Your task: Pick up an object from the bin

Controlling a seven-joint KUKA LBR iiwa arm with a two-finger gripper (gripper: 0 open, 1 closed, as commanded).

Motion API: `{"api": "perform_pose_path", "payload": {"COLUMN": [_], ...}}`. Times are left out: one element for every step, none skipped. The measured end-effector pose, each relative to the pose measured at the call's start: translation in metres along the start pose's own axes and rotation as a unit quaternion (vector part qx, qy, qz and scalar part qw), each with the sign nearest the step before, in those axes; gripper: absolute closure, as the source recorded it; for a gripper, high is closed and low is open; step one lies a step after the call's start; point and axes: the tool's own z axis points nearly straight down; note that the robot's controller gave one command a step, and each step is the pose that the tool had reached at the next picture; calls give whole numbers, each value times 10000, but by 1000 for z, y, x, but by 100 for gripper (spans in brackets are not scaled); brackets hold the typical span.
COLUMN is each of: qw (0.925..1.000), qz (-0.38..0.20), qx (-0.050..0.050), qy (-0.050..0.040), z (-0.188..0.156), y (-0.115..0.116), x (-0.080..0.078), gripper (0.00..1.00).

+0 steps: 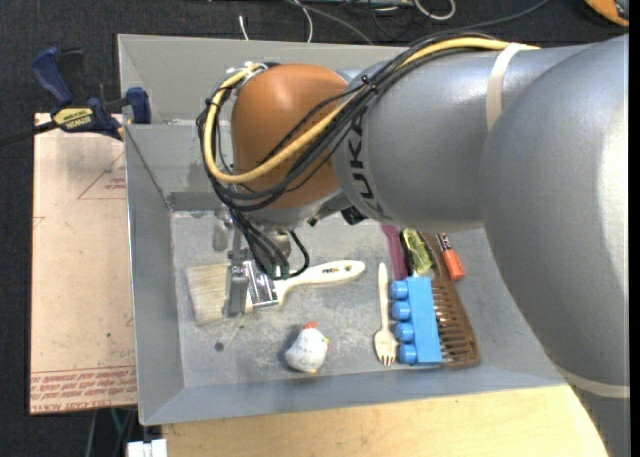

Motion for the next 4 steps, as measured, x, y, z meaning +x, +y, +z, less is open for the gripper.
{"api": "perform_pose_path", "payload": {"qw": [10000, 9980, 9971, 9804], "qz": [27, -631, -757, -1971], "qx": [-7, -8, -24, -11], "qy": [-35, -12, -76, 4], "z": [-5, 103, 41, 72], "y": [-2, -18, -25, -35], "x": [-2, 25, 20, 12], "gripper": [0, 0, 0, 0]}}
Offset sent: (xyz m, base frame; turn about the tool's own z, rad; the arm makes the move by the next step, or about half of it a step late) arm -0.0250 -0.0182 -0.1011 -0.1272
